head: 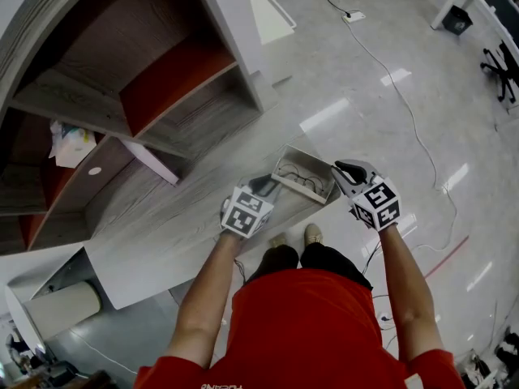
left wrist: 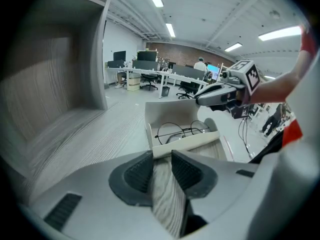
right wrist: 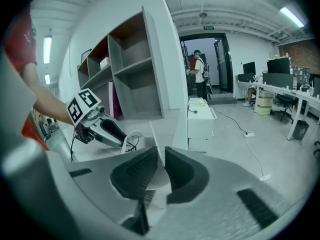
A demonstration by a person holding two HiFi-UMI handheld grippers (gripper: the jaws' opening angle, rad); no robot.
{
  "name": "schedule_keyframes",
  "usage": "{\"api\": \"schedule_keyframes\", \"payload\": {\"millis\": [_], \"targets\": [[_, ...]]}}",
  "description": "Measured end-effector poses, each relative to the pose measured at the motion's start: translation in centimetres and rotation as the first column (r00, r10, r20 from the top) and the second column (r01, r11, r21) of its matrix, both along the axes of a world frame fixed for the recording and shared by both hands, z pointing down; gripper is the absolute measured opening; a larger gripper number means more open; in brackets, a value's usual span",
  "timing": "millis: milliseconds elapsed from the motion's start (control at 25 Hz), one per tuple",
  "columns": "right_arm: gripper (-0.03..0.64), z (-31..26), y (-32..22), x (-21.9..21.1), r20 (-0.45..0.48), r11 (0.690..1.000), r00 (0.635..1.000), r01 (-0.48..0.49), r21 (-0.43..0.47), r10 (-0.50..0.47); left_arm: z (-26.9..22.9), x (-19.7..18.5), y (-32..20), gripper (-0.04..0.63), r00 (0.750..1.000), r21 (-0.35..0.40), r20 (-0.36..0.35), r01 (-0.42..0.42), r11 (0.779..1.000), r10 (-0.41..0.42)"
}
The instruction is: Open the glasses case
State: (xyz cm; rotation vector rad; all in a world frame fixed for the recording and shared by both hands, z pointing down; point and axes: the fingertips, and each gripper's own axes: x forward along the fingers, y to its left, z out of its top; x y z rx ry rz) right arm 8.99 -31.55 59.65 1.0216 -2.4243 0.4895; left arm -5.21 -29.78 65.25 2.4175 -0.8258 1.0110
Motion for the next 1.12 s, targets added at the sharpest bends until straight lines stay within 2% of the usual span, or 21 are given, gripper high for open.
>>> {"api": "schedule_keyframes", "payload": {"millis": [240,800,1000,1120], "targets": [[0.049,0.3,-0.8,0.4,-0.008,0.999,0.999,-0.037,0.013,0.037,-0.1,0.0,0.1,0.11,1.0,-0.016,-0.003,0.011,1.0,-0.011],[0.098,-0.9,0.2,-1.0,-0.016,0.998,0.998,0.054,0.041,-0.053,-0.8,-0.6,0.0,0.11,0.999,-0.01,-0.007,0.036,0.999,-0.036],[0.107,-2.2,0.2,-1.2,-0.001,0.995,0.998,0.059,0.075,-0.059,-2.1,-1.0,-0.2,0.11,0.998,0.018,-0.027,0.052,0.998,-0.051],[0.106,-3.7,0.1,-1.1,0.01,0.993,0.998,0.055,0.107,-0.057,-4.2,-1.0,-0.8,0.11,0.996,0.067,-0.065,0.072,0.995,-0.067]]}}
